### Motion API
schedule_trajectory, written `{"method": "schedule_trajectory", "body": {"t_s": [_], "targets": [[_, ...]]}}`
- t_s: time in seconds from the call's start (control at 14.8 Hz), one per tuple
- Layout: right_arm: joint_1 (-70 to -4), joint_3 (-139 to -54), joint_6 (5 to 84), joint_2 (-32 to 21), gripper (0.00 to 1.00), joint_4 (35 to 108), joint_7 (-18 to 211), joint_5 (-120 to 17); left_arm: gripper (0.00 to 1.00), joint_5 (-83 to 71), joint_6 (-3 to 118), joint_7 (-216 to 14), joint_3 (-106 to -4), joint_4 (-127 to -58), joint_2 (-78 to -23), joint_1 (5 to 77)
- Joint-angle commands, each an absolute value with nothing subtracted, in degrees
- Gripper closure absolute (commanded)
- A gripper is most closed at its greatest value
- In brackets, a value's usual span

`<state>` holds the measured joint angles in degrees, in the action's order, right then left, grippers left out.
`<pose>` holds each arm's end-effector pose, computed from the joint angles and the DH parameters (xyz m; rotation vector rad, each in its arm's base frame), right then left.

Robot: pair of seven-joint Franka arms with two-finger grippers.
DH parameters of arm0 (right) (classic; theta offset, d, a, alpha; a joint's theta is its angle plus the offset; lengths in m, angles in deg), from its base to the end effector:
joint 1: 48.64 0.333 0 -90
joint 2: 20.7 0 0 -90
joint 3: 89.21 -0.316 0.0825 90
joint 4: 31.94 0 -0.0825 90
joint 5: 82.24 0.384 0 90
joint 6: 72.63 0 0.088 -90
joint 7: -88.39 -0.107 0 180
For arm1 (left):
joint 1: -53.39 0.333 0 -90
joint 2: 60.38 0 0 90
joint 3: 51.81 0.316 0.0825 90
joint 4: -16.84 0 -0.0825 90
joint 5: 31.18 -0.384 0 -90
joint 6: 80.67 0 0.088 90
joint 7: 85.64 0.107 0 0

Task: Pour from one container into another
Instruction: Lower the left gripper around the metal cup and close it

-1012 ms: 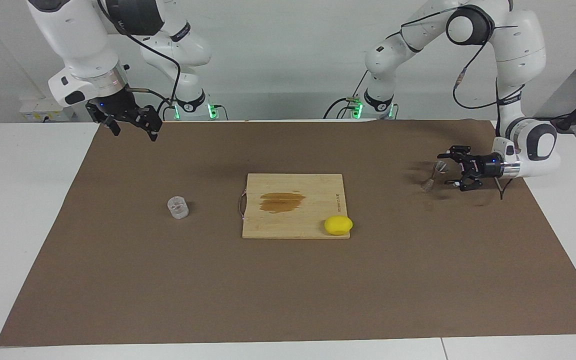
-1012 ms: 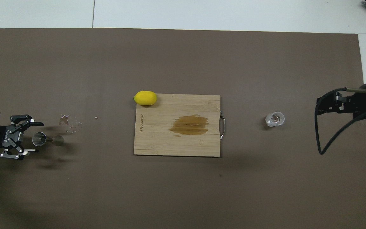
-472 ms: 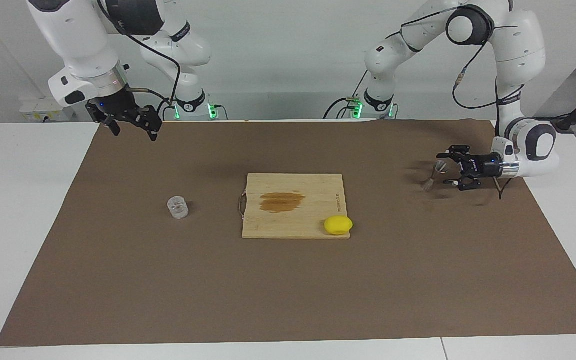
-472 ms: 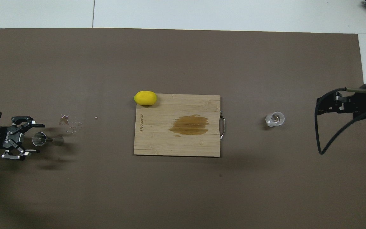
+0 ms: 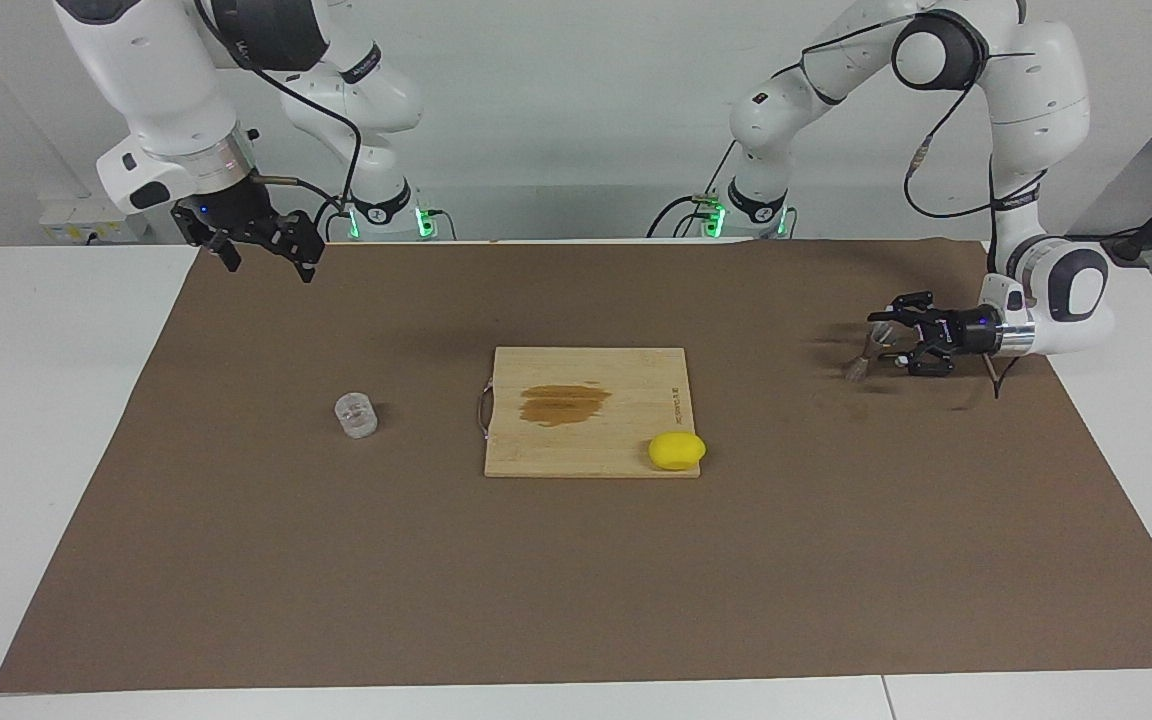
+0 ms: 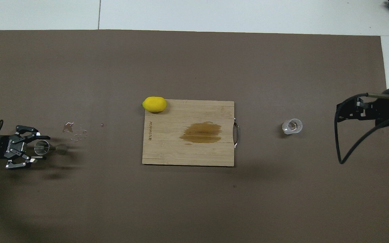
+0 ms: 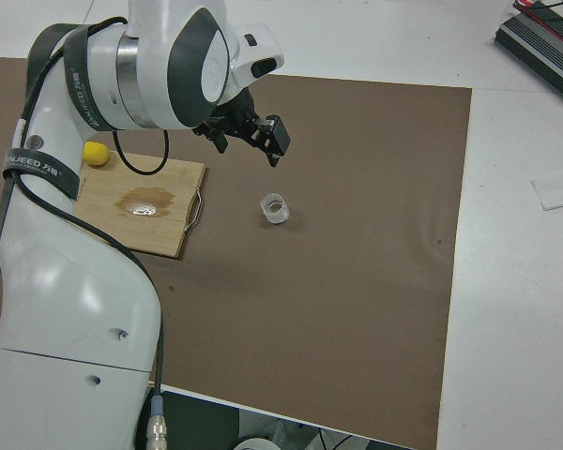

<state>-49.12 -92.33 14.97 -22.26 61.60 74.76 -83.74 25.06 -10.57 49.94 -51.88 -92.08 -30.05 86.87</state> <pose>0.5396 0.0224 0.6069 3.0871 -0.2973 -0.1114 0.4932 0.1953 0.2446 1.3037 -1.1637 0.9645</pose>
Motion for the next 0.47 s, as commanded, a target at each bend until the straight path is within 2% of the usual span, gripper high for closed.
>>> {"method": "schedule_trajectory", "body": {"t_s": [0.0, 0.13, 0.2, 0.4], "targets": [[-49.87, -92.72, 16.06, -23.51, 0.0, 63.24, 75.82, -84.09, 0.47, 24.28, -10.45, 51.12, -51.9, -93.38, -31.37, 87.31], [-49.87, -92.81, 16.06, -23.51, 0.0, 63.24, 75.82, -84.09, 0.63, 24.28, -10.36, 51.12, -51.9, -93.37, -31.37, 87.31], [-49.87, -92.81, 16.06, -23.51, 0.0, 63.24, 75.82, -84.09, 0.68, 24.28, -10.36, 51.12, -51.9, -93.37, -31.37, 87.31], [-49.87, -92.72, 16.06, -23.51, 0.0, 63.24, 75.82, -84.09, 0.73, 24.28, -9.75, 51.12, -51.9, -93.29, -31.37, 87.14]]}}
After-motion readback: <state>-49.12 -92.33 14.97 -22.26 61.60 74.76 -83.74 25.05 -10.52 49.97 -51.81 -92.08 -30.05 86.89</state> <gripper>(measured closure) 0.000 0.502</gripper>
